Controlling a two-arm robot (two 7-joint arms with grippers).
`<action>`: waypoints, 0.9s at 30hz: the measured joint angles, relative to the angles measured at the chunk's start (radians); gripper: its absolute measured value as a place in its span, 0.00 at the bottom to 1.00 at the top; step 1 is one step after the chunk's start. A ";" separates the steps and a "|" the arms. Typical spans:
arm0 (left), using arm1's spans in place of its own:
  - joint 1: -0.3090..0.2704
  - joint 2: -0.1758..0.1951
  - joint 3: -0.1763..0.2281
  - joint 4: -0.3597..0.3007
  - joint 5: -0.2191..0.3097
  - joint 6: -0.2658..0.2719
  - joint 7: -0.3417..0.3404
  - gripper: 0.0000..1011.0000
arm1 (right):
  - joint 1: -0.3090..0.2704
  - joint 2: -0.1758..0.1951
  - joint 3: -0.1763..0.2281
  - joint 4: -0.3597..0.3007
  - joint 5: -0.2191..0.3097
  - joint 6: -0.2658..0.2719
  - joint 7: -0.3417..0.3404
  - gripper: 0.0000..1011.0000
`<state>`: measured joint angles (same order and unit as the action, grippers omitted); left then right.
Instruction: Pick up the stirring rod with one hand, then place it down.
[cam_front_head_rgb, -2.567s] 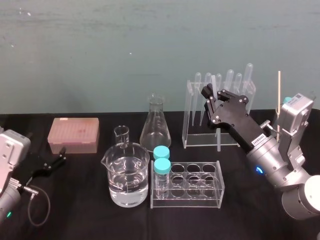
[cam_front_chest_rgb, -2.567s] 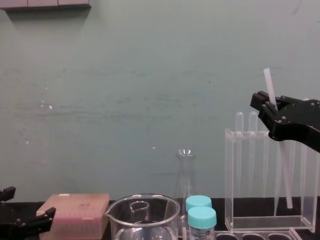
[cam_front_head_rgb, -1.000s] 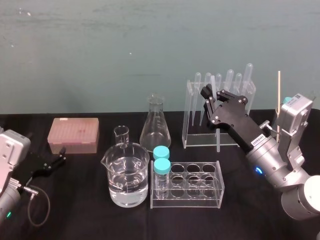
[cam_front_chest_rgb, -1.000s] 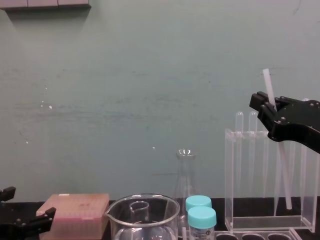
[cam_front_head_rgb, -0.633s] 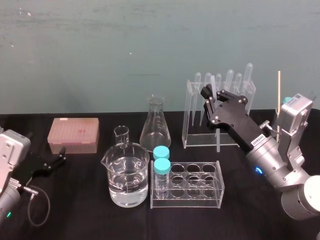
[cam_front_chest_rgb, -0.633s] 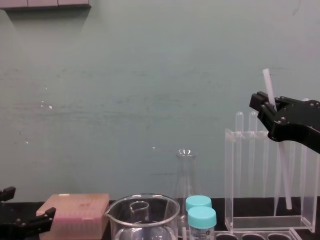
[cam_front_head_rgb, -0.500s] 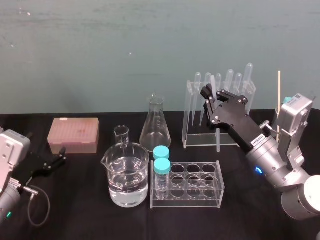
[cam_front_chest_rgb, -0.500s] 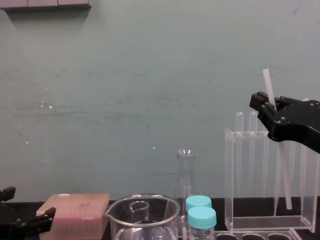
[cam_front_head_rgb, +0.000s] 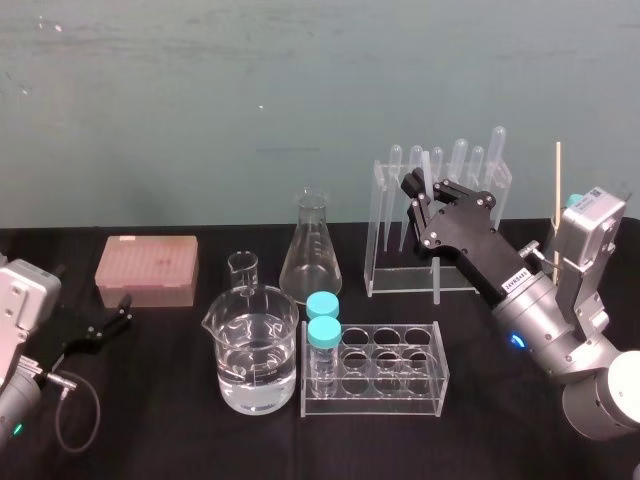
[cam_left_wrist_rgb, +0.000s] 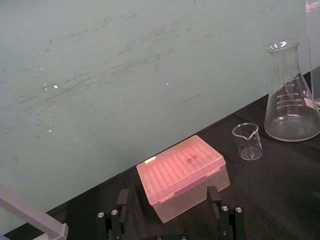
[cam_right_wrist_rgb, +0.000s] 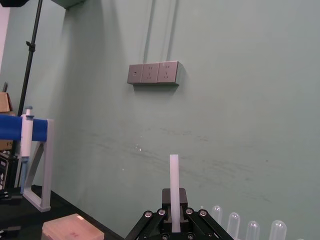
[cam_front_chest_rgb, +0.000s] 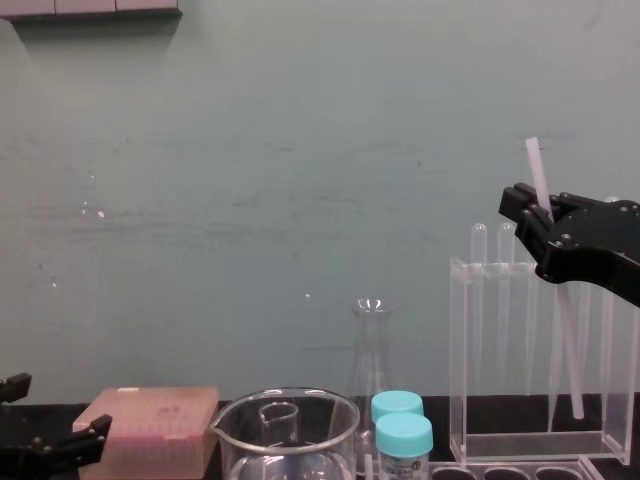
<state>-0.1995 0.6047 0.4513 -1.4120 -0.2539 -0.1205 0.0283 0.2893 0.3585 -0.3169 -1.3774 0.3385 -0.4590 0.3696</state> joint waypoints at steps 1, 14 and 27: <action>0.000 0.000 0.000 0.000 0.000 0.000 0.000 0.99 | 0.000 0.000 0.000 0.000 0.000 0.000 0.000 0.06; 0.000 0.000 0.000 0.000 0.000 0.000 0.000 0.99 | 0.000 0.000 0.000 0.000 0.000 0.000 0.000 0.06; 0.000 0.000 0.000 0.000 0.000 0.000 0.000 0.99 | 0.000 0.000 0.000 0.000 0.000 0.000 0.000 0.06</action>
<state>-0.1996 0.6047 0.4514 -1.4120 -0.2539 -0.1205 0.0283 0.2893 0.3585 -0.3169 -1.3774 0.3385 -0.4590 0.3696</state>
